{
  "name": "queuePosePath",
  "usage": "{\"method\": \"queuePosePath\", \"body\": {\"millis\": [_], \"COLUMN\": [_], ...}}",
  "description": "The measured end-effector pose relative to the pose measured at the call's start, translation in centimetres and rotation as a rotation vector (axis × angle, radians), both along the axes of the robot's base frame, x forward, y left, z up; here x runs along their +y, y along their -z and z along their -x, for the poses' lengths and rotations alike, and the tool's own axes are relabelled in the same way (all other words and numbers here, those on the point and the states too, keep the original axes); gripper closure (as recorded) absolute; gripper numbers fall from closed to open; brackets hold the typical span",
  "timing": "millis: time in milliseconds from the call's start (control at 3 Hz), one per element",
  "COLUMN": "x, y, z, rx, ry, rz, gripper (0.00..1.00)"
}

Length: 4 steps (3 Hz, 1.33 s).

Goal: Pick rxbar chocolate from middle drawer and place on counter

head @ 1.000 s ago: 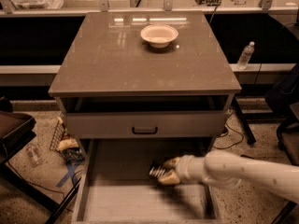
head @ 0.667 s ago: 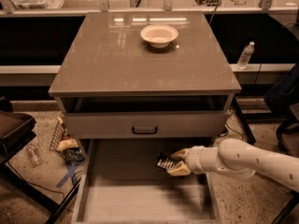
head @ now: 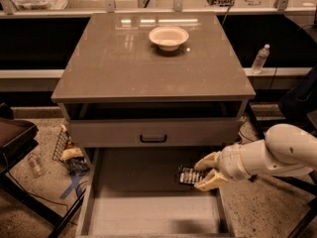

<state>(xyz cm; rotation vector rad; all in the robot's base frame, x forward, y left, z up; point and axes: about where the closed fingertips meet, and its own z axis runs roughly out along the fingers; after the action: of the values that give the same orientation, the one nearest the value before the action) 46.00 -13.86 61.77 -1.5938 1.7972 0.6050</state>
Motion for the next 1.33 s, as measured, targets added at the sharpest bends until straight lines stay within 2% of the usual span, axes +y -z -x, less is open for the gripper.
{"method": "queuePosePath", "body": {"millis": [333, 667, 1000, 1333], "x": [0.0, 0.8, 1.6, 2.0], "y": [0.0, -3.5, -10.4, -17.7], "z": [0.0, -1.2, -3.1, -5.1], "rx": [0.0, 0.011, 0.006, -0.021], "ry": [0.0, 0.0, 0.039, 0.092], "rz": [0.0, 0.008, 0.018, 0.041], "gripper": [1.0, 1.0, 1.0, 1.0]}}
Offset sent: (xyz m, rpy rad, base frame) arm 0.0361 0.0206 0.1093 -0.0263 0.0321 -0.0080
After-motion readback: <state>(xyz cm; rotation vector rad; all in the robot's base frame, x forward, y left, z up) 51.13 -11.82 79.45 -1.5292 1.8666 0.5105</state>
